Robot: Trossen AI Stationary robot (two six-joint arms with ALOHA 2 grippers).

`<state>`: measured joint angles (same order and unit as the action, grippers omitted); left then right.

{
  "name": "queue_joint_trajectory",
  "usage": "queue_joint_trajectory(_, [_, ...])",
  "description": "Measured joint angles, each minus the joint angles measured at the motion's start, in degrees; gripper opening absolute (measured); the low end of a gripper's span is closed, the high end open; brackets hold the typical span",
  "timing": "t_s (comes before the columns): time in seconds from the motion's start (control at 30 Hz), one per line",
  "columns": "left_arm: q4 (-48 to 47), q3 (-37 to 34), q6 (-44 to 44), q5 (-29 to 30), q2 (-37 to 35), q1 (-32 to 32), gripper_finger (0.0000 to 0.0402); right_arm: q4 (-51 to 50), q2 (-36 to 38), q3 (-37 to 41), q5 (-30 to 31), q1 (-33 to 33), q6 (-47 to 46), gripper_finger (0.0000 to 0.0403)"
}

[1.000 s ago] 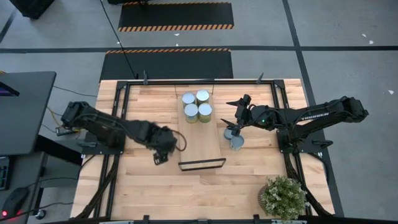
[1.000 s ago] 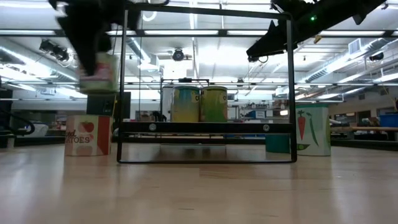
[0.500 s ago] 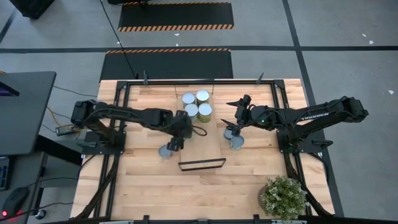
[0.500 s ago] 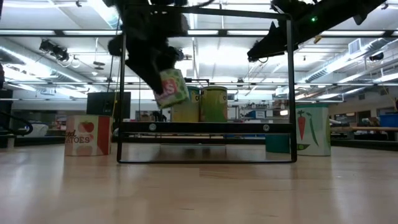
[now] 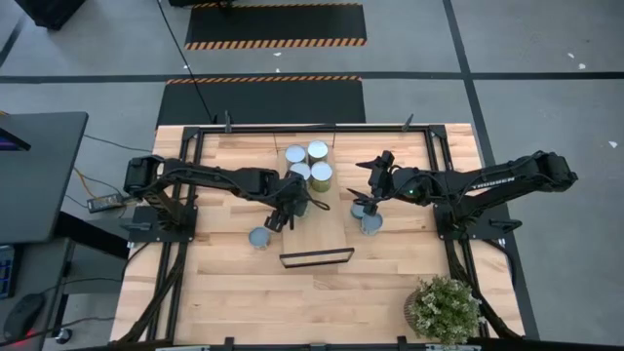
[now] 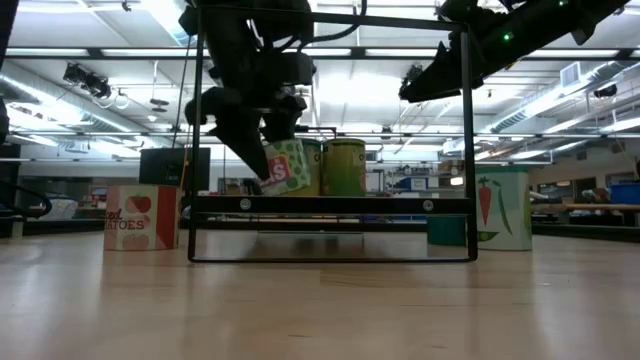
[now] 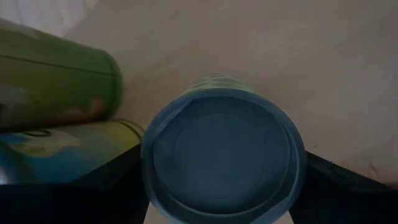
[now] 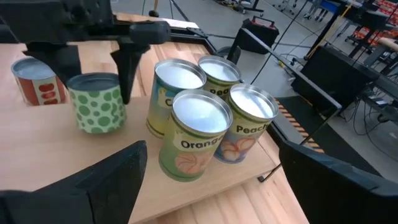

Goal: Pick and place cans onto a shelf
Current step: Put the canned green peas on the shelf

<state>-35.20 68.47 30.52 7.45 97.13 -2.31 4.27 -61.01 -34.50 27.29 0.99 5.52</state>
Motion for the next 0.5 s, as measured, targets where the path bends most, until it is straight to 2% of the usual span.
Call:
queue_joint_trajectory(0.23, [-0.26,0.00,-3.95,0.41,0.02,0.70,0.0293,0.38,0.00,0.35,0.02,0.00,-1.26,0.0373])
queue_joint_trajectory(0.5, [1.23,0.00,-8.09,2.39,0.02,0.70,0.0323,0.37,0.00,0.35,0.02,0.11,-1.56,0.0373])
